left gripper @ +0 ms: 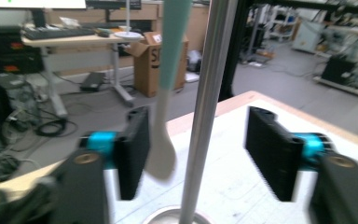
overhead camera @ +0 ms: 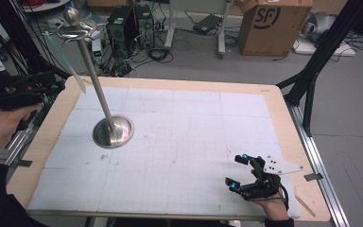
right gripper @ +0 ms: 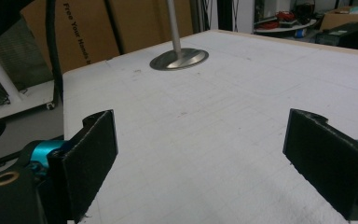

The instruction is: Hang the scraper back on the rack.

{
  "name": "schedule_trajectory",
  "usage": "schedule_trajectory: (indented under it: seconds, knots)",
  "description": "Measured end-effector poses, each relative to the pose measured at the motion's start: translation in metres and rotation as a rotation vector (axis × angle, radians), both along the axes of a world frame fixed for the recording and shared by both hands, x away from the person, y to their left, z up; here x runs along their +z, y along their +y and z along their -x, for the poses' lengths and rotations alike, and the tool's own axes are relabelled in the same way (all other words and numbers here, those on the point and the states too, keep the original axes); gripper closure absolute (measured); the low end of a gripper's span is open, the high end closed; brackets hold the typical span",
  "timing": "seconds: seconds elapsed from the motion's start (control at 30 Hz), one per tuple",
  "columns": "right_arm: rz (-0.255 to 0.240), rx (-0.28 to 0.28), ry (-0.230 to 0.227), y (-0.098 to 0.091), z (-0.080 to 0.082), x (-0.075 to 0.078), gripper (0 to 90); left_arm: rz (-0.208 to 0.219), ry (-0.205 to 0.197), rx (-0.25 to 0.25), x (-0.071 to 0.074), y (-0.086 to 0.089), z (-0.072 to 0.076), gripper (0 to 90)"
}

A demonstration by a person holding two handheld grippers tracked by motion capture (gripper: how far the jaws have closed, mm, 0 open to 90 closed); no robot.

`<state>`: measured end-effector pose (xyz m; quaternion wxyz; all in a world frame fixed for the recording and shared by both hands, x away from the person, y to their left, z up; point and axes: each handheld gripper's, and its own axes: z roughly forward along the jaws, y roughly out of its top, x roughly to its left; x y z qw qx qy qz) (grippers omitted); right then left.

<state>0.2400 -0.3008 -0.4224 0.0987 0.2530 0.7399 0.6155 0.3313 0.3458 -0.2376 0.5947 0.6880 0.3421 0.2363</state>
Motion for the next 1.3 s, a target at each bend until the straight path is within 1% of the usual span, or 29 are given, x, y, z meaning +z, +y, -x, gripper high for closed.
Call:
schedule_trajectory:
  seconds: [0.03,0.07,0.13,0.17,0.2,0.23,0.27,0.3,0.37,0.4,0.43,0.5,0.53,0.57,0.63,0.7,0.77,0.8,0.87,0.9,0.93,0.97,1.03,1.13,1.17,1.2,1.27,1.3]
  knots:
    - [0.0,0.001,-0.002,0.0,0.0,0.0,8.8,-0.004,-0.012,0.0,-0.001,0.0,0.003,36.8]
    - [0.001,0.001,-0.002,0.001,0.0,0.001,8.7,-0.003,-0.036,0.002,-0.002,-0.001,0.007,34.4]
    - [0.001,0.002,-0.01,0.001,-0.001,0.001,8.7,0.01,-0.058,-0.007,-0.004,-0.001,0.012,29.6]
    - [0.001,0.003,-0.01,0.001,-0.001,0.001,8.8,0.008,-0.07,0.002,-0.005,-0.003,0.015,27.4]
    - [-0.001,0.003,-0.009,0.001,-0.001,0.001,8.8,0.001,-0.091,0.011,-0.007,-0.004,0.018,22.0]
    - [-0.002,0.004,-0.008,0.001,-0.001,0.002,8.8,0.0,-0.1,0.01,-0.008,-0.006,0.02,17.3]
    - [-0.006,0.002,-0.013,0.001,-0.002,0.002,8.8,-0.001,-0.102,0.003,-0.009,-0.007,0.023,16.5]
    - [-0.007,0.003,-0.011,0.001,-0.002,0.002,8.7,0.002,-0.114,-0.007,-0.011,-0.009,0.026,15.2]
    - [-0.011,0.002,-0.019,0.001,-0.003,0.003,8.7,0.023,-0.139,-0.046,-0.013,-0.014,0.033,3.7]
    - [-0.011,0.002,-0.015,0.0,-0.003,0.003,8.8,0.035,-0.146,-0.057,-0.014,-0.017,0.037,1.7]
    - [-0.011,0.001,-0.021,0.0,-0.004,0.003,8.7,0.047,-0.152,-0.072,-0.015,-0.02,0.04,1.7]
    - [-0.017,0.0,-0.02,0.0,-0.004,0.004,8.8,0.045,-0.163,-0.093,-0.018,-0.024,0.046,1.7]
    - [-0.018,0.0,-0.015,0.0,-0.004,0.004,8.8,0.036,-0.167,-0.098,-0.02,-0.027,0.048,1.7]
    - [-0.016,0.002,-0.02,-0.001,-0.005,0.004,8.7,0.038,-0.169,-0.099,-0.021,-0.03,0.051,1.7]
    - [-0.018,0.001,-0.023,0.0,-0.006,0.005,8.8,0.031,-0.187,-0.1,-0.026,-0.035,0.056,1.7]
    - [-0.018,-0.001,-0.023,0.0,-0.006,0.005,8.7,0.015,-0.2,-0.102,-0.033,-0.039,0.061,1.7]
    - [-0.018,-0.003,-0.022,0.0,-0.006,0.006,8.8,0.02,-0.199,-0.104,-0.043,-0.044,0.065,1.7]
    - [-0.018,-0.001,-0.024,0.0,-0.006,0.006,8.8,0.016,-0.195,-0.105,-0.048,-0.046,0.067,1.7]
    - [-0.015,0.0,-0.028,0.0,-0.007,0.006,8.7,0.029,-0.189,-0.108,-0.06,-0.051,0.07,1.7]
    - [-0.015,-0.001,-0.027,0.001,-0.007,0.006,8.8,0.027,-0.193,-0.102,-0.066,-0.053,0.072,1.7]
    - [-0.015,-0.002,-0.026,0.001,-0.007,0.006,8.7,0.023,-0.199,-0.085,-0.072,-0.056,0.074,1.7]
    - [-0.015,-0.002,-0.022,0.001,-0.007,0.006,8.8,0.013,-0.202,-0.076,-0.078,-0.058,0.075,1.7]
    - [-0.014,-0.006,-0.027,0.001,-0.008,0.005,8.8,0.003,-0.212,-0.067,-0.089,-0.063,0.079,1.7]
    - [0.003,-0.021,-0.028,0.001,-0.01,0.005,8.8,0.014,-0.201,-0.074,-0.104,-0.071,0.08,1.7]
    - [0.0,-0.023,-0.031,0.002,-0.011,0.005,8.8,0.024,-0.197,-0.075,-0.109,-0.074,0.081,1.7]
    - [-0.002,-0.024,-0.033,0.002,-0.011,0.005,8.8,0.024,-0.196,-0.075,-0.113,-0.076,0.081,1.7]
    - [0.004,-0.031,-0.036,0.003,-0.011,0.006,8.8,0.033,-0.189,-0.072,-0.122,-0.079,0.08,1.7]
    - [0.004,-0.035,-0.047,0.003,-0.012,0.007,8.7,0.035,-0.185,-0.068,-0.127,-0.081,0.079,1.7]
